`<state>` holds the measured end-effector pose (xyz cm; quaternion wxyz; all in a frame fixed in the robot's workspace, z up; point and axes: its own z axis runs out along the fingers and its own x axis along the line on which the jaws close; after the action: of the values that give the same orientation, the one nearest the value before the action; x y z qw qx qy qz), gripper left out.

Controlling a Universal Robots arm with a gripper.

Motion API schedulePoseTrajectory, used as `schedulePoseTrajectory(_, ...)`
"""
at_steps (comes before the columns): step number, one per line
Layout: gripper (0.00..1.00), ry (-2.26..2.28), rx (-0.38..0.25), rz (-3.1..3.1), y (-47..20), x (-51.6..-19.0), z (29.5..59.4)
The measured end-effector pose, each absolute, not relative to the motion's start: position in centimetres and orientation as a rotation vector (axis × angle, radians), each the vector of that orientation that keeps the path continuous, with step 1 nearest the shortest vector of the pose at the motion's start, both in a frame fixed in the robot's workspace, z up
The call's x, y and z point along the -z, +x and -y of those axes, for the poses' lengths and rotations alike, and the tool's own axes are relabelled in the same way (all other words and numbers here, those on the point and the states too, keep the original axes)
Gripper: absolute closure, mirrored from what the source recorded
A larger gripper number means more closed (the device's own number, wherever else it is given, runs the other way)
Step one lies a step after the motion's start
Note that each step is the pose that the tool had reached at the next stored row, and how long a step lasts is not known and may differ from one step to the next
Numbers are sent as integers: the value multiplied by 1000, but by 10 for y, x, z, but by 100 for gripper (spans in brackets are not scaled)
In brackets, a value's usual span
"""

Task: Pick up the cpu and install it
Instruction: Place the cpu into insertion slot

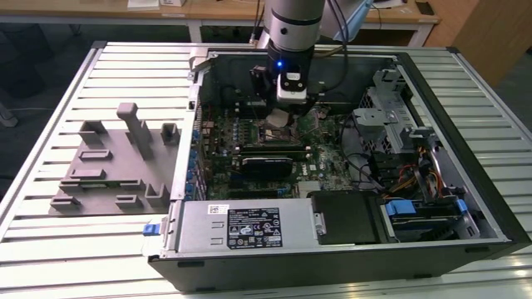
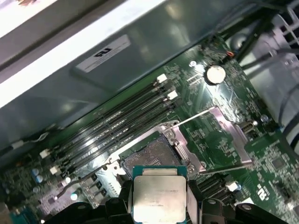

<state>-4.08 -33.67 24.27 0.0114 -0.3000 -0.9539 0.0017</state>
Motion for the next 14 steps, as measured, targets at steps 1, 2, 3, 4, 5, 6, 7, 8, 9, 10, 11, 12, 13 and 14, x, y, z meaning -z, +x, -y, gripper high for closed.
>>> schedulePoseTrajectory(1,46,-958,-6,2969,-41,-243,337)
schedulePoseTrajectory(2,46,-980,-8,2963,-41,-243,337)
schedulePoseTrajectory(3,46,-1002,-9,2956,-41,-243,337)
schedulePoseTrajectory(4,46,-1024,-11,2949,-41,-243,337)
schedulePoseTrajectory(5,46,-1046,-12,2943,-41,-243,337)
schedulePoseTrajectory(6,46,-1068,-13,2936,-41,-243,337)
schedulePoseTrajectory(7,46,-1089,-14,2929,-41,-243,337)
schedulePoseTrajectory(8,46,-1112,-15,2921,-41,-243,337)
schedulePoseTrajectory(9,46,-1133,-16,2914,-41,-243,337)
schedulePoseTrajectory(10,46,-1154,-16,2907,-41,-243,337)
schedulePoseTrajectory(11,46,-1175,-16,2899,-41,-243,337)
schedulePoseTrajectory(12,46,-1195,-16,2891,-41,-243,337)
schedulePoseTrajectory(13,46,-1216,-15,2883,-41,-242,337)
schedulePoseTrajectory(14,46,-1238,-15,2873,-41,-242,337)
